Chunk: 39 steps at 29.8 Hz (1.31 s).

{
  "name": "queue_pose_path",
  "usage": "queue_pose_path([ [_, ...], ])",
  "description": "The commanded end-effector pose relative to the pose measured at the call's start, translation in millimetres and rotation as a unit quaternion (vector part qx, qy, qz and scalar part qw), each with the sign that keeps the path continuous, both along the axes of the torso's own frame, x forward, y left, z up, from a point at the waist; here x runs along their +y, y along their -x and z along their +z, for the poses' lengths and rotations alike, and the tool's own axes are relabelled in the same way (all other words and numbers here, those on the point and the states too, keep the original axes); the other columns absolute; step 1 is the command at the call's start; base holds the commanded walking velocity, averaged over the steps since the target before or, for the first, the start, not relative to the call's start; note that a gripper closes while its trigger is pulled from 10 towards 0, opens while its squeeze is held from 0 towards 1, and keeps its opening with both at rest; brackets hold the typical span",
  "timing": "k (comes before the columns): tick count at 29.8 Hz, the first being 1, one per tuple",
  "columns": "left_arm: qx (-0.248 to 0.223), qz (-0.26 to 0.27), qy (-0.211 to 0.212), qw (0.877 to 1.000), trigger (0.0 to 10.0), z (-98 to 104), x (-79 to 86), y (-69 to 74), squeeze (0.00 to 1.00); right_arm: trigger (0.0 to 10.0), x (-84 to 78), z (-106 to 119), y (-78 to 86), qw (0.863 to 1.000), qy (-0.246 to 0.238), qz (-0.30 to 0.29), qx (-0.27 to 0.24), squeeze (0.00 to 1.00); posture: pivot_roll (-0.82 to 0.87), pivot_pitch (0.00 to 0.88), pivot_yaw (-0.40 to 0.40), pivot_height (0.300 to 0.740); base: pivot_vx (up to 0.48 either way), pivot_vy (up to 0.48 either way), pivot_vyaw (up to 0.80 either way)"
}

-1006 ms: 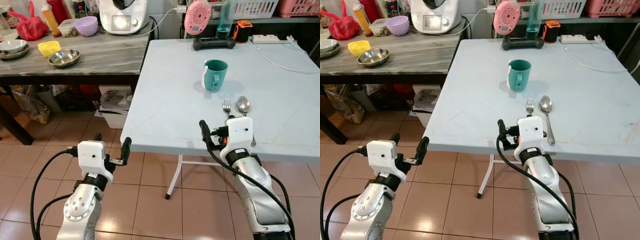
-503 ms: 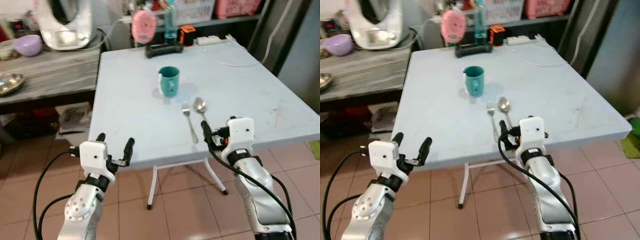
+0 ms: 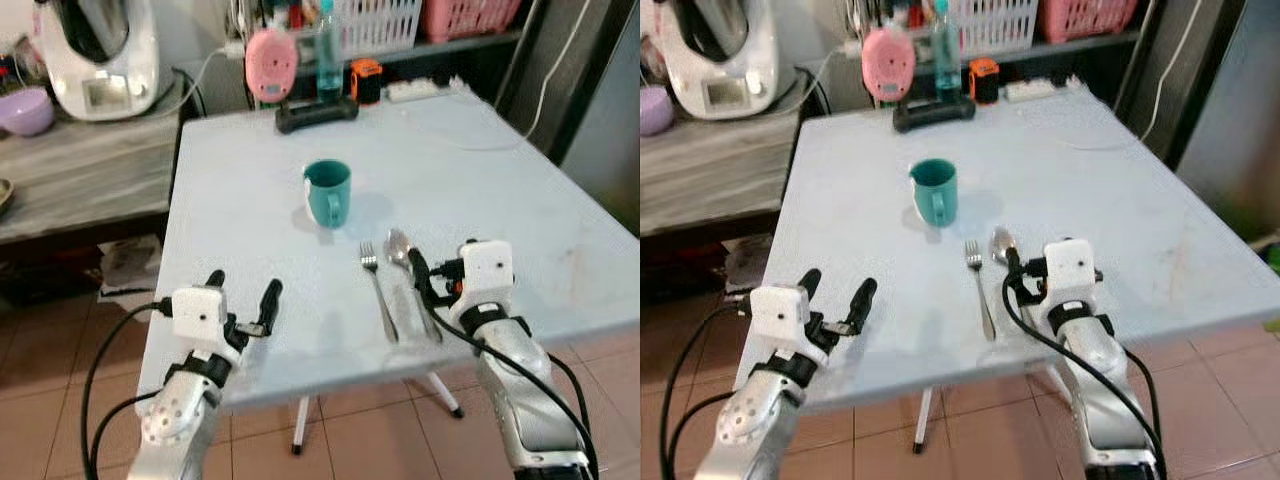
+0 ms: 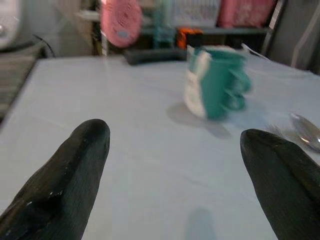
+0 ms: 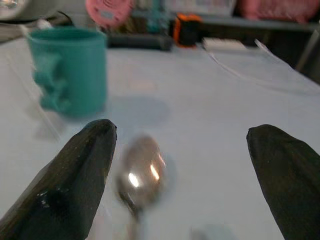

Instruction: Setting the table

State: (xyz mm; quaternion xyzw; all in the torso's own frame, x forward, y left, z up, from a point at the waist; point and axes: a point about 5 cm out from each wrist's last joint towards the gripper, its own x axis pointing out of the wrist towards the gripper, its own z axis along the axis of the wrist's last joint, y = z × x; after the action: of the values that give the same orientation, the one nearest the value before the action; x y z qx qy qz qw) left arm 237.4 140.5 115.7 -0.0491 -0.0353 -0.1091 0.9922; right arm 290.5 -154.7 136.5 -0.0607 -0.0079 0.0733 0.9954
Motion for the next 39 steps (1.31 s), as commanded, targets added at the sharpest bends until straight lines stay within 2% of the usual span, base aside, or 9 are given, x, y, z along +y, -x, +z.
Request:
queue_pose_path([
  [1, 0.018, 0.009, -0.007, 1.0, 10.0, -7, 9.3, 4.8, 0.0, 10.0, 10.4, -1, 1.9, 1.0, -0.008, 0.019, 0.004, 0.0, -0.11, 0.081, 0.079, 0.74, 0.0, 0.0, 0.0],
  [8, 0.029, -0.008, -0.017, 0.999, 10.0, -11, 10.0, 10.6, 0.0, 10.0, 12.1, -4, 5.1, 0.999, -0.013, 0.026, 0.015, 0.0, -0.1, 0.093, 0.078, 0.74, 0.0, 0.0, 0.0],
  [18, 0.035, -0.065, -0.036, 0.997, 10.0, -13, 9.7, 17.2, 0.0, 10.0, 17.0, -10, 12.3, 0.997, -0.027, 0.051, 0.046, 0.0, -0.1, 0.103, 0.082, 0.74, 0.0, 0.0, 0.0],
  [24, 0.045, -0.164, -0.025, 0.985, 10.0, -13, -0.5, 30.2, 0.0, 10.0, 21.6, -20, 18.2, 0.994, -0.038, 0.069, 0.077, 0.0, -0.1, 0.111, 0.086, 0.74, 0.0, 0.0, 0.0],
  [29, 0.062, -0.204, -0.026, 0.977, 10.0, -17, 0.2, 33.5, 0.0, 10.0, 25.8, -20, 16.7, 0.992, -0.04, 0.078, 0.088, 0.0, -0.1, 0.11, 0.087, 0.74, 0.0, 0.0, 0.0],
  [39, 0.067, -0.225, -0.027, 0.972, 10.0, -18, 3.3, 35.8, 0.0, 10.0, 29.5, -31, 18.6, 0.986, -0.04, 0.092, 0.132, 0.0, -0.1, 0.107, 0.084, 0.74, 0.0, 0.0, 0.0],
])
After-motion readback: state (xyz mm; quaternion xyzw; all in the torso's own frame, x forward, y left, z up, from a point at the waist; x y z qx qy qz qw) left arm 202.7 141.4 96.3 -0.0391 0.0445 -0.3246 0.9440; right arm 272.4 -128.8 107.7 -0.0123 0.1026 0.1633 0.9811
